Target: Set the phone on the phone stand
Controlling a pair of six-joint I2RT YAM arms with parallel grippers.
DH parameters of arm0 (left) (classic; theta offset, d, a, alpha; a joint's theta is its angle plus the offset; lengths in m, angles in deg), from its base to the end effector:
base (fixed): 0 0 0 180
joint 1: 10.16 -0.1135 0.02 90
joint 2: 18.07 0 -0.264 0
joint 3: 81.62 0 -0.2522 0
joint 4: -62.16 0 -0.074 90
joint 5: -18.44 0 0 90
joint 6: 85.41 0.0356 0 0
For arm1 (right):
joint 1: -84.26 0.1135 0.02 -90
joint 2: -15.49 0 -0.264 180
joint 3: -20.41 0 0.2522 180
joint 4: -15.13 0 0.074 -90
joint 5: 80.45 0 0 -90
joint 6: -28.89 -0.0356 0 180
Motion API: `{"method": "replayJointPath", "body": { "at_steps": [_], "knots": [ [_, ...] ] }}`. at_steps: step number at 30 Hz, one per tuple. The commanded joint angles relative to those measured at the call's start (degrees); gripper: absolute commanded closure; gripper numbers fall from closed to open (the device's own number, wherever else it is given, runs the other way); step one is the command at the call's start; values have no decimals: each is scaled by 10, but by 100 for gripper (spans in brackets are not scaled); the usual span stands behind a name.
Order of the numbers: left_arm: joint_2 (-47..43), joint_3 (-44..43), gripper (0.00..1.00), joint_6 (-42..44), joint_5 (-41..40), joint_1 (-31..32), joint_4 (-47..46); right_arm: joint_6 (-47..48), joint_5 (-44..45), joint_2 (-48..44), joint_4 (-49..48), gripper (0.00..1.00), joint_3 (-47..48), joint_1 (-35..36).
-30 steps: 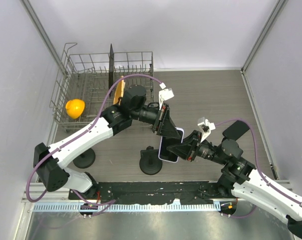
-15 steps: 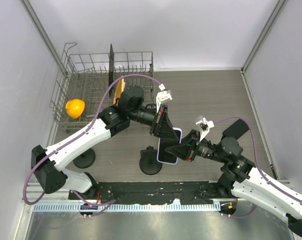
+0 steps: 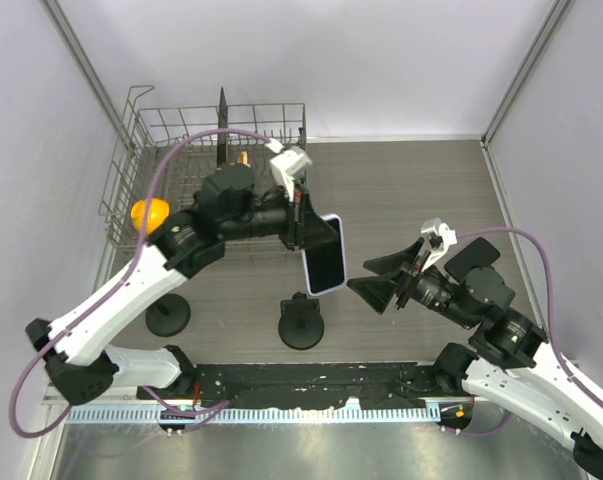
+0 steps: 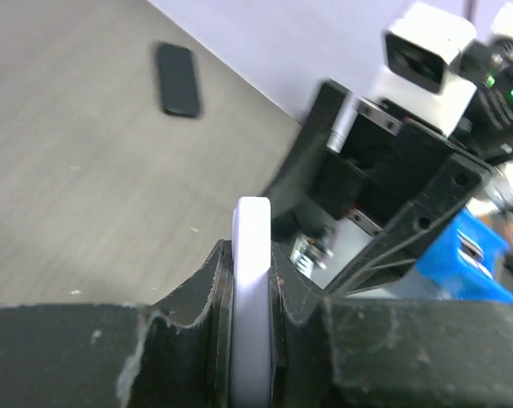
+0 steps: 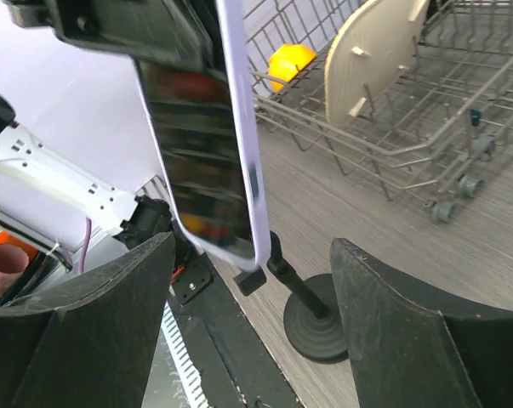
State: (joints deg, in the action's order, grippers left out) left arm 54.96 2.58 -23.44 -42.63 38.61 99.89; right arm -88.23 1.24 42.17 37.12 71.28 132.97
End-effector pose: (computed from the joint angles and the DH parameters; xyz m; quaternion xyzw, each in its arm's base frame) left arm 0.1697 -0.2197 0.4365 0.2879 0.7281 -0.5216 0.3391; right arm 0.0775 0.0960 0.3396 -0.1808 0.6696 0.4812 0.5361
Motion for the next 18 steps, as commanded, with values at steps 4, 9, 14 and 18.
{"method": "replayJointPath", "body": {
  "at_steps": [4, 9, 14, 18],
  "knots": [
    [-144, -19, 100, 91, -334, 0, 44, -12, -9, 95, 162, 21, 91, 1],
    [-210, 65, 100, 122, -372, 0, -9, -43, 29, 173, 199, 21, 123, 64],
    [-229, 107, 100, 147, -382, 0, -30, -64, 115, 218, 222, 22, 180, 145],
    [-229, 130, 100, 151, -382, 0, -38, -75, 159, 254, 285, 23, 222, 185]
  ]
}}
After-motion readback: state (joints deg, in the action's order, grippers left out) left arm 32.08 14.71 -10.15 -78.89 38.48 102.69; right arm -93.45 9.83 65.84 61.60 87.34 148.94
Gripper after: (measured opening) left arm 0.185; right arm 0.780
